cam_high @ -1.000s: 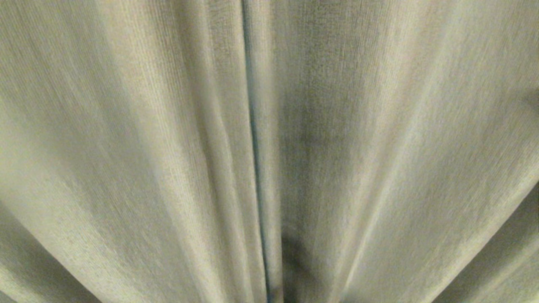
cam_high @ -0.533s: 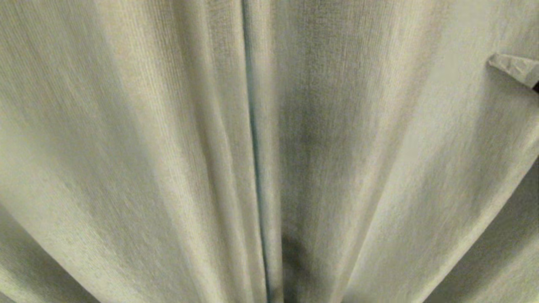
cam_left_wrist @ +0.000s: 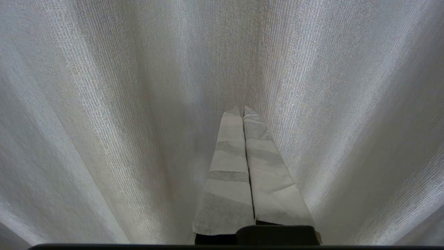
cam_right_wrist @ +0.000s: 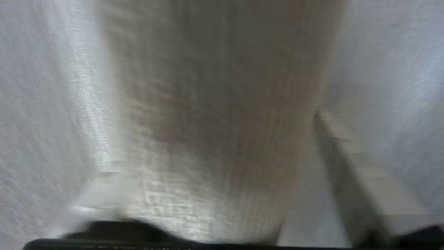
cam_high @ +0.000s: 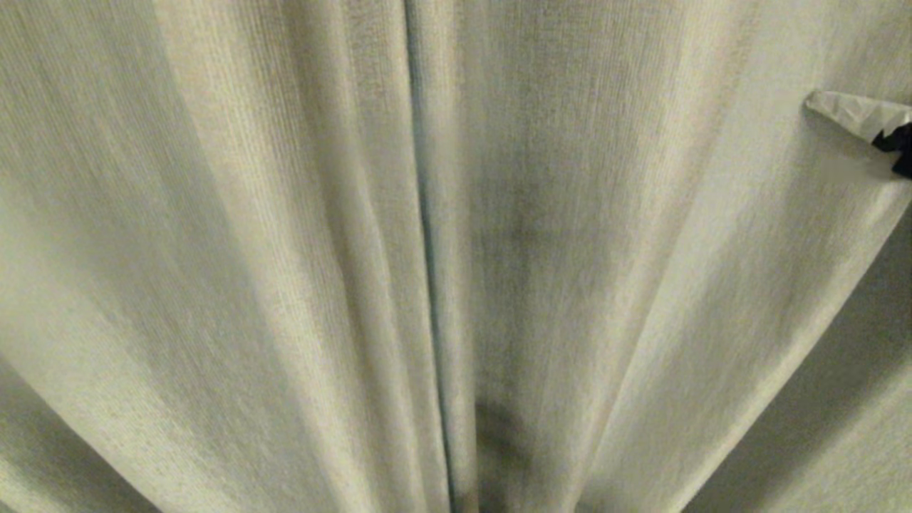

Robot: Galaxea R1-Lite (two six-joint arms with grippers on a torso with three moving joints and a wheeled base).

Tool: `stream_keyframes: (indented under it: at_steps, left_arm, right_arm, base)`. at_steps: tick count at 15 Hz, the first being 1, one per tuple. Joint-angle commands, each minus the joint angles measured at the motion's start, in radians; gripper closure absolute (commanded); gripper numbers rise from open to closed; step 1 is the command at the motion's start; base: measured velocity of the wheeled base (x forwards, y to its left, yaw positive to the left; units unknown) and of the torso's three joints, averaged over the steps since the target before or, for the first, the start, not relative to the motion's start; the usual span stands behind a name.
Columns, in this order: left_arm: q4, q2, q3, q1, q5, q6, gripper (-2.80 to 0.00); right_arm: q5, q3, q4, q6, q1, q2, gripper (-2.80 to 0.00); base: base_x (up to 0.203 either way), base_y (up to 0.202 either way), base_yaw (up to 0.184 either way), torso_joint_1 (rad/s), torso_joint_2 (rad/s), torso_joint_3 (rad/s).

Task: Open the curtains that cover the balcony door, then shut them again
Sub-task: Pull the outer curtains open on both sides

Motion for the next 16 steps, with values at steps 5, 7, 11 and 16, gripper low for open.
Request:
stream_keyframes:
  at_steps: [5, 7, 11, 16]
  left_arm:
    - [-0.001, 0.0, 0.0, 0.0, 0.0, 0.0, 0.0]
    - [-0.001, 0.0, 0.0, 0.0, 0.0, 0.0, 0.0]
    - [-0.001, 0.0, 0.0, 0.0, 0.0, 0.0, 0.0]
    - [-0.001, 0.0, 0.0, 0.0, 0.0, 0.0, 0.0]
  right_arm:
    - [-0.001, -0.03, -0.001, -0.001, -0.002, 0.007, 0.0]
    - [-0.011, -0.033, -0.001, -0.001, -0.001, 0.008, 0.0]
    - [-0.015, -0.044, 0.01, 0.002, -0.024, 0.012, 0.0]
    - [-0.014, -0.051, 0.008, 0.003, -0.188, 0.03, 0.0]
  base:
    - [0.0, 0.0, 0.0, 0.0, 0.0, 0.0]
    - [0.0, 0.0, 0.0, 0.0, 0.0, 0.0]
    - [0.0, 0.0, 0.0, 0.0, 0.0, 0.0]
    - [0.0, 0.0, 0.0, 0.0, 0.0, 0.0]
